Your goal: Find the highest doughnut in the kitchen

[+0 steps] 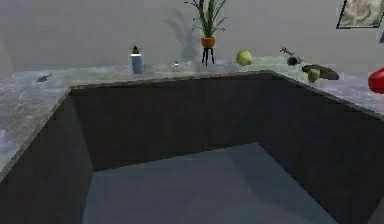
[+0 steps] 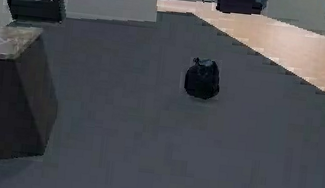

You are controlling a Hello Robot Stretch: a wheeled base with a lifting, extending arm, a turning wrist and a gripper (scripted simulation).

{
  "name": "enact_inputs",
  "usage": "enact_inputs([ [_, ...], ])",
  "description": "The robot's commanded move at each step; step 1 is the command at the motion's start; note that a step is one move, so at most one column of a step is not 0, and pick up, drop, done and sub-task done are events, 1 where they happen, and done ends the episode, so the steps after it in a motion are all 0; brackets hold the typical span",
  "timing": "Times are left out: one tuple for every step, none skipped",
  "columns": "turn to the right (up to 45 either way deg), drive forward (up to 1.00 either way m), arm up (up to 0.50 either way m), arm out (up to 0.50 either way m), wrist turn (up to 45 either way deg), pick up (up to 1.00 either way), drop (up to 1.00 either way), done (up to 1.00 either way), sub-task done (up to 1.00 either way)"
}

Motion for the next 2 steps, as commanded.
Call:
enact_inputs([
  [0.0, 0.3, 0.0, 0.0, 0.0, 0.0, 0.0, 0.0, 0.0],
  [-15.0, 0.0, 0.0, 0.0, 0.0, 0.0, 0.0, 0.0, 0.0],
])
